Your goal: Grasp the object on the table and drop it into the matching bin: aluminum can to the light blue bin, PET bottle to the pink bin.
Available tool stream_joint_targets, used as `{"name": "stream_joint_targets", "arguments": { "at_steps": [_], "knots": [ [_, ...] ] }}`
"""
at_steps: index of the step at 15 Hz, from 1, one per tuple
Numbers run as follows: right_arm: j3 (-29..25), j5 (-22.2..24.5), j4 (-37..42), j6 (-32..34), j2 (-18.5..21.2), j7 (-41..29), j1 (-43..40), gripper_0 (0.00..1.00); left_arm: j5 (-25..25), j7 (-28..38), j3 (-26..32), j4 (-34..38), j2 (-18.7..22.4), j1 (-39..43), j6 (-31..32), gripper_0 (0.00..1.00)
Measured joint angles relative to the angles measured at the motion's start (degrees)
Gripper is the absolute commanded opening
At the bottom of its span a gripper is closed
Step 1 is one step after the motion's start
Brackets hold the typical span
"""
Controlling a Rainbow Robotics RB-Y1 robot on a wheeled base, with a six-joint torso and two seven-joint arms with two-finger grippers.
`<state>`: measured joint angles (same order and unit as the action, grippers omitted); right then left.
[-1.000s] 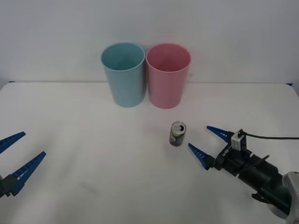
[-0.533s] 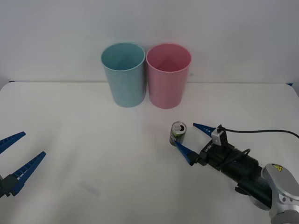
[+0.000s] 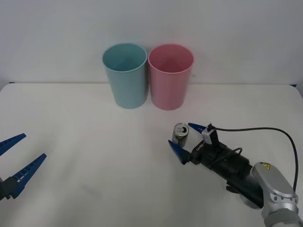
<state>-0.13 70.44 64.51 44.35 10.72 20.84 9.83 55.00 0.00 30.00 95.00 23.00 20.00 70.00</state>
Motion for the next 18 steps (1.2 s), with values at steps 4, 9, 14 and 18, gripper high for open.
{"name": "stream_joint_targets", "arguments": {
  "at_steps": [4,9,14,18],
  "knots": [
    [1.46,-1.31,0.05,-1.18,0.0,0.65,0.22,0.47,0.0,0.0,0.0,0.0,0.0,0.0,0.0,1.0],
    [1.52,-1.63,0.02,-2.24,0.06,1.2,0.45,0.0,0.0,0.0,0.0,0.0,0.0,0.0,0.0,1.0],
    [1.51,-1.67,0.0,-2.21,0.11,1.25,0.57,0.0,0.0,0.0,0.0,0.0,0.0,0.0,0.0,1.0],
    [1.53,-1.89,0.07,-1.8,0.54,1.13,1.2,0.0,0.0,0.0,0.0,0.0,0.0,0.0,0.0,1.0]
  ]
}}
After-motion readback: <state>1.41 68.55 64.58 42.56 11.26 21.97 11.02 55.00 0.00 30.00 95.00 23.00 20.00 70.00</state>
